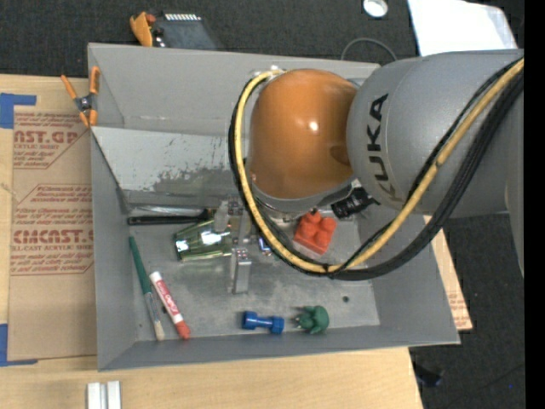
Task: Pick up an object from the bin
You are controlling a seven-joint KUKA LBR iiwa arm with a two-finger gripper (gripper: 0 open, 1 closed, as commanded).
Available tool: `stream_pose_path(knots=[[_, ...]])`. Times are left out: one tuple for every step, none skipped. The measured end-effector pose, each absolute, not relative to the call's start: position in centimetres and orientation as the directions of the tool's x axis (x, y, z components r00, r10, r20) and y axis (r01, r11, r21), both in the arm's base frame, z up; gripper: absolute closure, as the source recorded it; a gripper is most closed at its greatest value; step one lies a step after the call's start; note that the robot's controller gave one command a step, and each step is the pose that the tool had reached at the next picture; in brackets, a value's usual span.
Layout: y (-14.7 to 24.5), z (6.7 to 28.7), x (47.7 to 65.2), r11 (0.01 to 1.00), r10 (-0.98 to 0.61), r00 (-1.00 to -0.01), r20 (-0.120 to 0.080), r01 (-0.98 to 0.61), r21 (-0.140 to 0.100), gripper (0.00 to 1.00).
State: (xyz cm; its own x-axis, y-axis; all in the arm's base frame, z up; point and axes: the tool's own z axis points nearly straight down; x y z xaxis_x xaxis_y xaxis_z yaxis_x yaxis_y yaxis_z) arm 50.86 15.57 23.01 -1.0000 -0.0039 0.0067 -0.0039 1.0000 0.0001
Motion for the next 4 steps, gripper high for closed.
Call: stream_pose_path(knots=[[15.4,23.5,51.0,1.0,-0.001,-1.0,-0.001,-0.001,0.001,0.0],[13.8,14.4,54.9,1.0,-0.002,-1.0,-0.006,-0.002,0.004,0.0],[13.3,12.0,56.8,0.99,0.143,-0.99,-0.008,0.143,0.009,0.0],[13.3,12.3,58.2,1.0,0.001,-1.0,-0.009,0.001,0.006,0.0]])
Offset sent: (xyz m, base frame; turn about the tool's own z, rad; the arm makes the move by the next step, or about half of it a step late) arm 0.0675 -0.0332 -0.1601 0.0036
